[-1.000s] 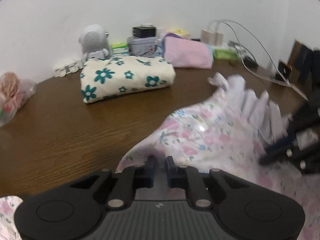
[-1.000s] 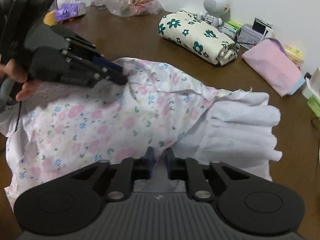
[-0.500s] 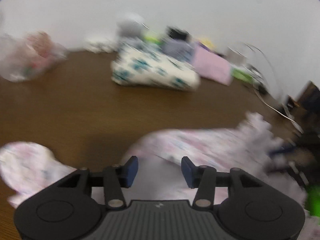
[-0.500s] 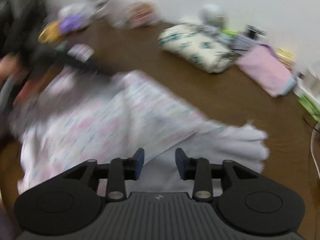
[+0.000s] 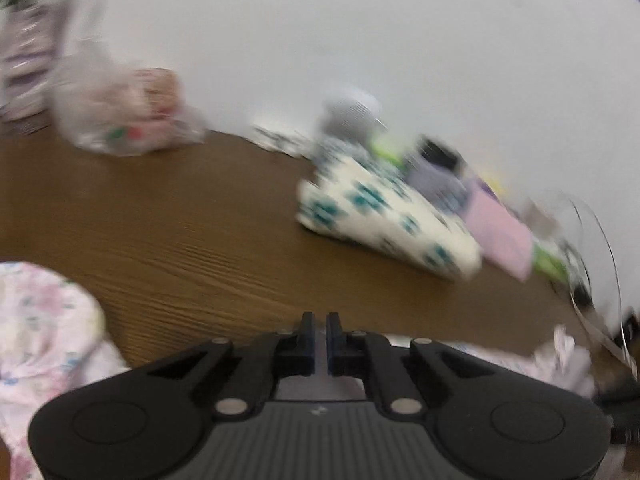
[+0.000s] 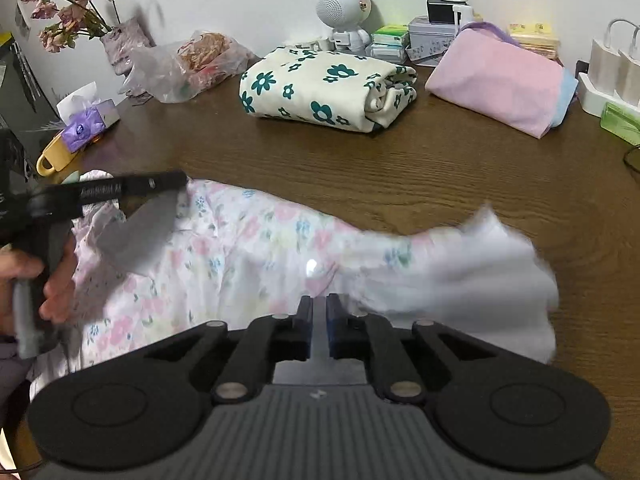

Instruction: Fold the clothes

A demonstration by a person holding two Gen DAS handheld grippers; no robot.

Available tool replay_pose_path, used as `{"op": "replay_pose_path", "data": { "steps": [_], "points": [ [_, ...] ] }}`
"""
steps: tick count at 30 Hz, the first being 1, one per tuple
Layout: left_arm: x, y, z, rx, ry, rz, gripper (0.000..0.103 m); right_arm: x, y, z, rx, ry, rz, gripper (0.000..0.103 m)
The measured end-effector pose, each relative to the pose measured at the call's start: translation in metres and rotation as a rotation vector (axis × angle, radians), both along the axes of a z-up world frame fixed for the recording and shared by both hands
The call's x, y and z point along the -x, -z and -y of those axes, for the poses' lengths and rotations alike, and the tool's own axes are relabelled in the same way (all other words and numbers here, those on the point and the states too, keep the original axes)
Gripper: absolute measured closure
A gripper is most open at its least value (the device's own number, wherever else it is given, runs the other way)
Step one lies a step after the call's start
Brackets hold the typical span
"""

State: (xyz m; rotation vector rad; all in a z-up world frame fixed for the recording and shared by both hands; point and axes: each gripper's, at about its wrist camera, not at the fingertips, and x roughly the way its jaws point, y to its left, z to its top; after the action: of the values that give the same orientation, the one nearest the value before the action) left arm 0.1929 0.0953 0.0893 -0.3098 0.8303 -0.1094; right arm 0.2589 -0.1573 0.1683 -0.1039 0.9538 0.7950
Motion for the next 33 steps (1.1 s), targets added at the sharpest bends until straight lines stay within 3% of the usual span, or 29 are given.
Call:
{"op": "replay_pose_path", "data": {
  "steps": [2, 5, 7, 11, 13, 14, 16, 20, 21, 22, 23, 25, 27, 30, 32, 33],
  "points": [
    [0.003, -0.002, -0.004, -0.002, -0.022, 0.02, 0.094, 0.003, 0.0, -0.001, 0.013, -0.014, 0.022, 0.096],
    [0.006, -0.005, -0.01, -0.004, -0.055, 0.051, 0.075, 0.005, -0.002, -0.002, 0.024, -0.017, 0.034, 0.096],
    [0.009, -0.007, -0.013, -0.006, -0.077, 0.071, 0.073, 0.005, -0.002, -0.003, 0.029, -0.019, 0.032, 0.096],
    [0.041, -0.021, 0.019, -0.106, 0.173, 0.009, 0.072, 0.01, -0.015, 0.004, 0.052, -0.017, 0.025, 0.095],
    [0.073, -0.033, 0.028, -0.119, 0.298, 0.032, 0.066, 0.032, -0.034, 0.013, 0.051, -0.077, 0.058, 0.092],
    [0.092, -0.037, 0.031, -0.126, 0.357, 0.047, 0.057, 0.046, -0.045, 0.019, 0.051, -0.12, 0.079, 0.091],
    [0.128, -0.04, 0.038, -0.141, 0.454, 0.093, 0.05, 0.084, -0.062, 0.03, 0.055, -0.239, 0.099, 0.077],
    [0.178, -0.022, 0.057, -0.188, 0.554, 0.104, 0.052, 0.163, -0.062, 0.045, 0.09, -0.451, 0.109, 0.078],
    [0.184, -0.017, 0.059, -0.204, 0.553, 0.099, 0.059, 0.177, -0.055, 0.047, 0.111, -0.477, 0.111, 0.088],
    [0.19, -0.012, 0.06, -0.221, 0.552, 0.094, 0.064, 0.19, -0.048, 0.05, 0.133, -0.504, 0.112, 0.091],
    [0.197, -0.007, 0.061, -0.237, 0.551, 0.089, 0.076, 0.204, -0.04, 0.052, 0.155, -0.53, 0.113, 0.091],
    [0.209, 0.003, 0.064, -0.269, 0.548, 0.078, 0.082, 0.221, -0.03, 0.058, 0.198, -0.541, 0.114, 0.091],
    [0.221, 0.013, 0.066, -0.301, 0.546, 0.068, 0.08, 0.231, -0.024, 0.069, 0.249, -0.503, 0.145, 0.091],
    [0.234, 0.013, 0.059, -0.334, 0.49, 0.064, 0.08, 0.244, -0.034, 0.089, 0.246, -0.47, 0.185, 0.085],
    [0.248, 0.005, 0.059, -0.318, 0.512, 0.116, 0.073, 0.259, -0.042, 0.1, 0.208, -0.494, 0.236, 0.073],
    [0.256, 0.001, 0.061, -0.299, 0.56, 0.165, 0.059, 0.267, -0.045, 0.104, 0.188, -0.512, 0.258, 0.057]
  ]
}}
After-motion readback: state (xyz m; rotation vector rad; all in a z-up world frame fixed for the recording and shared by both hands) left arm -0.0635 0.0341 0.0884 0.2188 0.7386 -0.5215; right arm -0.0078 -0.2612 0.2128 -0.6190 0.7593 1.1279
